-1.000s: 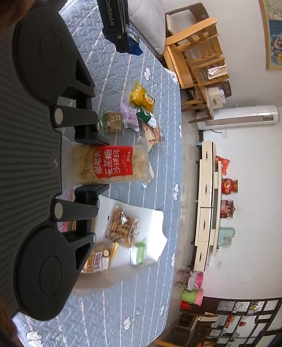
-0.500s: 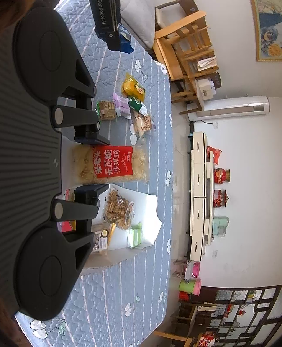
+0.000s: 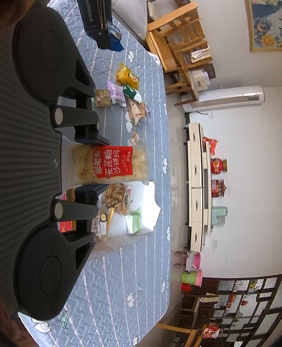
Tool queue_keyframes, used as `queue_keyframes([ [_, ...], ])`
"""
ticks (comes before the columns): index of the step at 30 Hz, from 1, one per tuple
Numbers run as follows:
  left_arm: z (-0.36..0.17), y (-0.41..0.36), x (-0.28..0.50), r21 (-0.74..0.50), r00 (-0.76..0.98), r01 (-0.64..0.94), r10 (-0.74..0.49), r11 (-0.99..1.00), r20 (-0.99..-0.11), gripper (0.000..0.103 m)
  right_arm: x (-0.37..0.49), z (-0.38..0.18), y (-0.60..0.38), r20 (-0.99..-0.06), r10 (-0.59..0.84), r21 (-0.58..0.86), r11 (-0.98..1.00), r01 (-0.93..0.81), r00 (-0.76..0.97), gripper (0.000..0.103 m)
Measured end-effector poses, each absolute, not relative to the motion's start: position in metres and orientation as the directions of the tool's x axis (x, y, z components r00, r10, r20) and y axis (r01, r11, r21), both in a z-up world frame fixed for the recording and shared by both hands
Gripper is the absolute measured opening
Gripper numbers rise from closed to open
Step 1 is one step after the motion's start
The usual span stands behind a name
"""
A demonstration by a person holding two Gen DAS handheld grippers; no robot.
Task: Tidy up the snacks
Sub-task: 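Carry the blue chip bag with left tool while right tool carries cracker bag to tray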
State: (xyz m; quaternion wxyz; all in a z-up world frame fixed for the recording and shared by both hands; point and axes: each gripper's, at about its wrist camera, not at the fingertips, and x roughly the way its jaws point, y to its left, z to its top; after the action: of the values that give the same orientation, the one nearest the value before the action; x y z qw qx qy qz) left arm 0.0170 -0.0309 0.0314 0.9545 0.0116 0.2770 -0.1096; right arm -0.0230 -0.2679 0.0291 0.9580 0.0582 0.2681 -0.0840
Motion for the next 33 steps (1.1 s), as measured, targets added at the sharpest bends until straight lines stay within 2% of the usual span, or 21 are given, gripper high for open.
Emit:
queue_keyframes([
  [22,0.019,-0.061,0.014,-0.02,0.781,0.299,-0.257,0.954,-0.569,0.044,-0.028,0.027,-0.275,-0.55,-0.197,0.046,0.963,0.265,0.812,0.043],
  [33,0.02,-0.073,0.02,-0.024,0.779,0.318,-0.275,0.948,-0.563,0.044,-0.037,0.033,-0.299,-0.541,-0.297,0.05,0.922,0.383,0.787,0.043],
])
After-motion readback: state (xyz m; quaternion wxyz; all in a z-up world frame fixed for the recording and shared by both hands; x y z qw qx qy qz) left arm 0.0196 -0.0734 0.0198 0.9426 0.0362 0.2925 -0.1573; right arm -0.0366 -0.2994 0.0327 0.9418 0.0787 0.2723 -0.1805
